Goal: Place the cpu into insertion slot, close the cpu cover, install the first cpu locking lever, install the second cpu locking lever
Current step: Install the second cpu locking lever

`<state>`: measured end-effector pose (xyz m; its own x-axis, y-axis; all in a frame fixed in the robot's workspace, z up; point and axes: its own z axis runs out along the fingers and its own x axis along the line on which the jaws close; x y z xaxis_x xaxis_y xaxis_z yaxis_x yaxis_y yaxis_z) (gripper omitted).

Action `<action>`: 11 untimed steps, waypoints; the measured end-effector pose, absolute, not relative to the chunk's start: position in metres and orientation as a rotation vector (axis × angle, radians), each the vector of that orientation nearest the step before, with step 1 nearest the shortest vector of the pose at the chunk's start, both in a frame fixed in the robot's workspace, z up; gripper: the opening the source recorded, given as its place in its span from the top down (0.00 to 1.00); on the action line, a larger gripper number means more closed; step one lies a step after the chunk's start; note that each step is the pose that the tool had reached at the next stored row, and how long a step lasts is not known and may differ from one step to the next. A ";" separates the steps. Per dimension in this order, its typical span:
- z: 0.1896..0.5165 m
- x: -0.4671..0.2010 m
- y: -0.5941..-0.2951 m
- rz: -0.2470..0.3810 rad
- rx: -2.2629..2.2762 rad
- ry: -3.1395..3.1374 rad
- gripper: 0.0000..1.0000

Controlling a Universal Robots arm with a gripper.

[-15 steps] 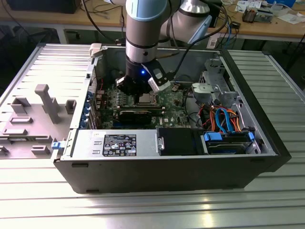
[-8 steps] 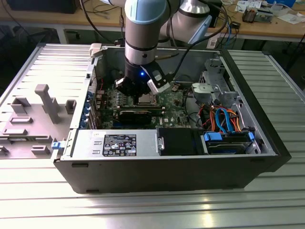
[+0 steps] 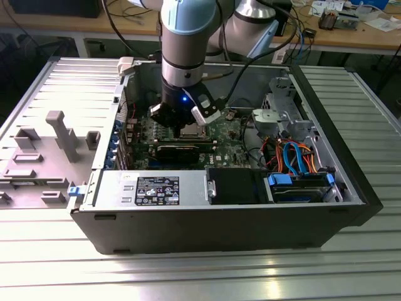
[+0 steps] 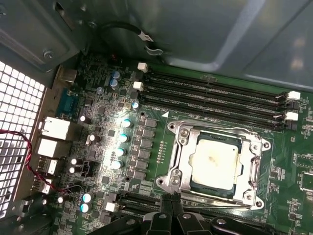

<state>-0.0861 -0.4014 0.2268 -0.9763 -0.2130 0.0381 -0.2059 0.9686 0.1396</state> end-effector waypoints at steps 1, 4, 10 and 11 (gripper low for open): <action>0.226 -0.086 -0.401 -0.209 0.326 -3.063 0.89; 0.224 -0.086 -0.401 -0.211 0.319 -3.059 0.89; 0.223 -0.089 -0.401 -0.233 0.294 -3.057 0.89; 0.222 -0.089 -0.401 -0.234 0.294 -3.057 0.89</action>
